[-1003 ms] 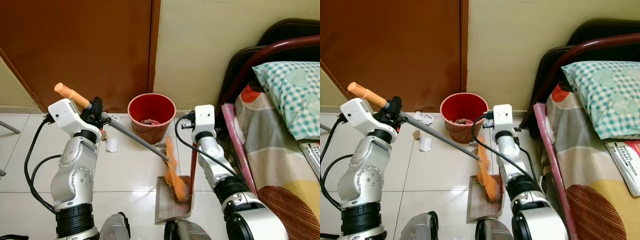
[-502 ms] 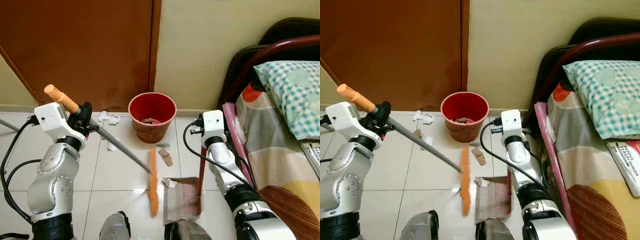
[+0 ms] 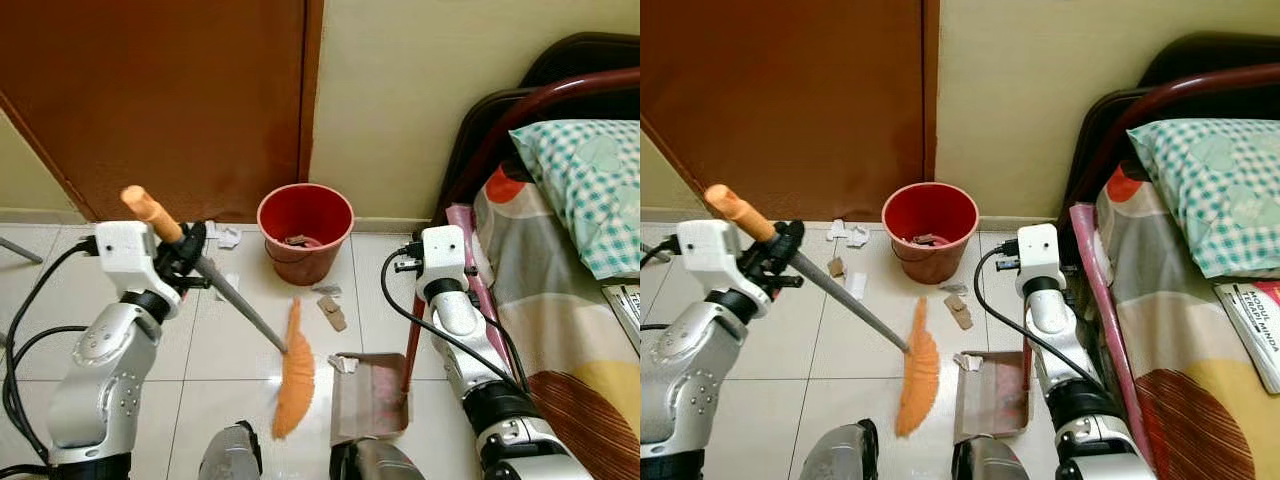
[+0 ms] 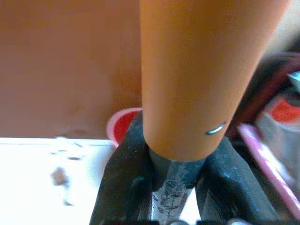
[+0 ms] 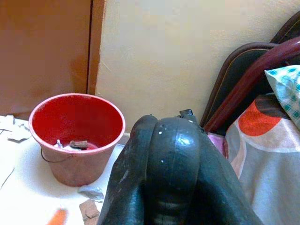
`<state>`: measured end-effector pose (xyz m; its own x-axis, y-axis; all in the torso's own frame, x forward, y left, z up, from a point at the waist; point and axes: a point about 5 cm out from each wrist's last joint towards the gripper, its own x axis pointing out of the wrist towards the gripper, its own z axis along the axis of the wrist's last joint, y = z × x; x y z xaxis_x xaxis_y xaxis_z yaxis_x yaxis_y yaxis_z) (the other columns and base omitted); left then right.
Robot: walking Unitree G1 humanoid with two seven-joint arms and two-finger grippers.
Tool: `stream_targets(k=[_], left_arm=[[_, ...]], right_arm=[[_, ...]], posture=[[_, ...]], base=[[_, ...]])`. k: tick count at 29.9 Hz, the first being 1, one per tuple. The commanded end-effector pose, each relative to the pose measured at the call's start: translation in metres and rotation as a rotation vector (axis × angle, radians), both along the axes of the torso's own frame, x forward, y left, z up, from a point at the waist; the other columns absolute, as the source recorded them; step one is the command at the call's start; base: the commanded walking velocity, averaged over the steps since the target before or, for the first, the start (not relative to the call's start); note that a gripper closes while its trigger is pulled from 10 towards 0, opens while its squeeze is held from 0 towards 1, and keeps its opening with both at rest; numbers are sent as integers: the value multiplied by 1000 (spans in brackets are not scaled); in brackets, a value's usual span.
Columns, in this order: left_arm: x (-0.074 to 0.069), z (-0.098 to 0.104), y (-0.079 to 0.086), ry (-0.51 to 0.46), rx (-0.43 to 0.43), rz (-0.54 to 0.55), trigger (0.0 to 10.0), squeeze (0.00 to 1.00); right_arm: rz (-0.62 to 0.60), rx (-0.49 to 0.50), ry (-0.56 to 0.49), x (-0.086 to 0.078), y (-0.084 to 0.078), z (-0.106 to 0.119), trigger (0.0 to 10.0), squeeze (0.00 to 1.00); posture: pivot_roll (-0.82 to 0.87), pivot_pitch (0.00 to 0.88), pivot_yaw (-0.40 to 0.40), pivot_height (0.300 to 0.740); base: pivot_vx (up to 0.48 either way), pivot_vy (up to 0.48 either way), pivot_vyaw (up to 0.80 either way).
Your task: Sweep floor
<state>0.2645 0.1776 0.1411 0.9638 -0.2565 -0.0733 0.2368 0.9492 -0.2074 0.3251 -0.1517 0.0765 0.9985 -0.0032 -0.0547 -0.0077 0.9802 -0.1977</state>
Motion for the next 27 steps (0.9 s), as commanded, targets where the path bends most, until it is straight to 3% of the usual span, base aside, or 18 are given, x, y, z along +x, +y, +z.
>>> stream_targets(k=[1,4,7,12,18,25,27], left_arm=[[0,5,-26,-5,-79,-140,10000,0],[5,17,-42,-36,-158,-190,10000,0],[8,20,-48,-43,-202,-191,10000,0],[7,10,-36,-23,-138,-156,10000,0],[3,2,-9,-15,-27,-99,10000,0],[-3,-1,5,-25,71,-86,10000,0],[-11,-7,9,-13,102,-76,10000,0]], right_arm=[[-6,-13,12,0,-2,-1,10000,0],[2,-11,12,2,2,0,10000,0],[3,-11,11,4,3,1,10000,0],[-1,-8,12,4,2,2,10000,0],[3,-8,22,1,3,-3,10000,0],[5,-5,23,1,4,-3,10000,0],[-26,13,24,-4,-5,-6,10000,0]], posture=[[68,125,-57,740],[67,115,-55,740],[67,112,-53,740],[65,117,-54,740],[75,115,-53,740],[79,115,-57,740],[78,112,-58,740]], base=[[0,0,0],[0,0,0],[0,0,0],[0,0,0],[0,0,0],[0,0,0],[0,0,0]])
